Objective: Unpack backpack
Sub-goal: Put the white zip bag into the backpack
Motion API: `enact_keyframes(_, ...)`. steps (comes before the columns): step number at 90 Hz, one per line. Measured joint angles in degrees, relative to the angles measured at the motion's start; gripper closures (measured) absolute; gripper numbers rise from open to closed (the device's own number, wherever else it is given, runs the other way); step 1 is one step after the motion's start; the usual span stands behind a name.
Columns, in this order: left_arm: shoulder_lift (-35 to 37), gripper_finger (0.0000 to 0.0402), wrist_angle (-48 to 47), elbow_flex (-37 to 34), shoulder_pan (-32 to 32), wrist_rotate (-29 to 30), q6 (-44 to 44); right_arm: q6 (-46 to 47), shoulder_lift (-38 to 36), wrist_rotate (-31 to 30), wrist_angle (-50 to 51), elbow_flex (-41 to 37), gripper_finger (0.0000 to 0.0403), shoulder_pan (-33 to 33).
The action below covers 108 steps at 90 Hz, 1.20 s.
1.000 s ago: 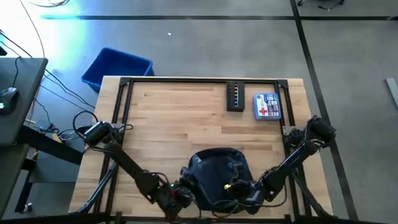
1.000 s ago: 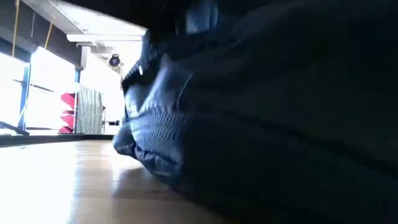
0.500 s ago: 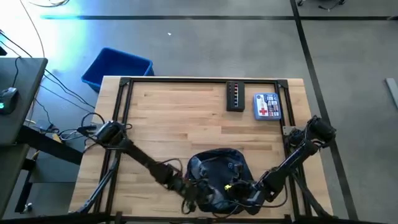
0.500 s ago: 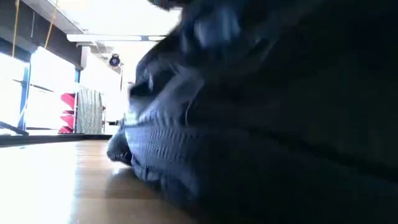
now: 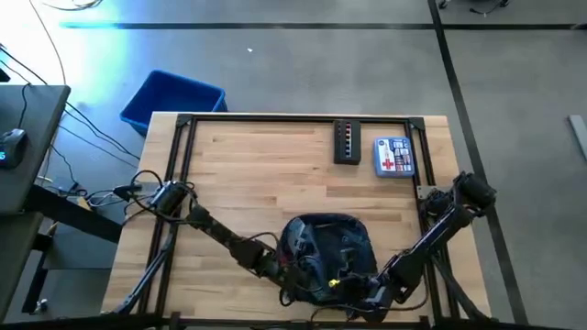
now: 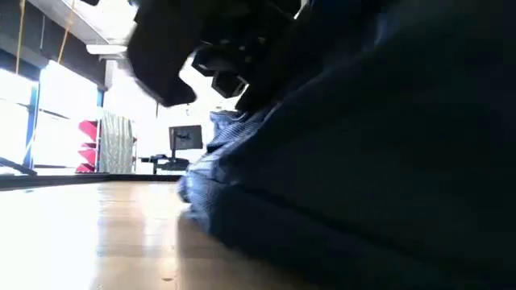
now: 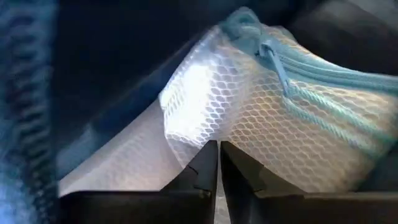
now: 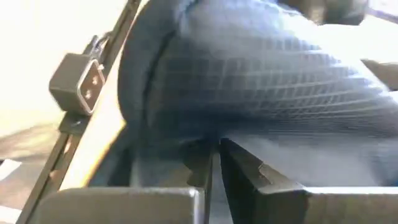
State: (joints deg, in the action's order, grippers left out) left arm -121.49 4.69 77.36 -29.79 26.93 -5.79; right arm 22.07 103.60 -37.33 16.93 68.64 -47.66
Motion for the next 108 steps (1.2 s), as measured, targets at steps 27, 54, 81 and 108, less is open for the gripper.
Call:
enact_keyframes(27, 4.09, 0.0381, -2.62, -0.04, -1.88, -0.86, -0.38, -0.1, 3.86, 4.18, -0.93, 0.02, 0.0385, 3.59)
enact_keyframes(54, 15.15, 0.0353, -13.51, -0.04, -8.79, 10.81, 1.69, -0.07, 5.35, 8.42, -0.73, 0.0, 0.0385, 6.08)
enact_keyframes(81, 17.87, 0.0353, -7.45, 0.0, -10.4, 9.57, -0.29, -0.36, 5.08, 7.79, -0.98, 0.0, 0.0385, 6.82)
enact_keyframes(108, 15.32, 0.0353, -0.98, -0.02, -6.49, 5.13, -3.38, -0.08, 4.73, 7.12, -1.36, 0.0, 0.0385, 6.8)
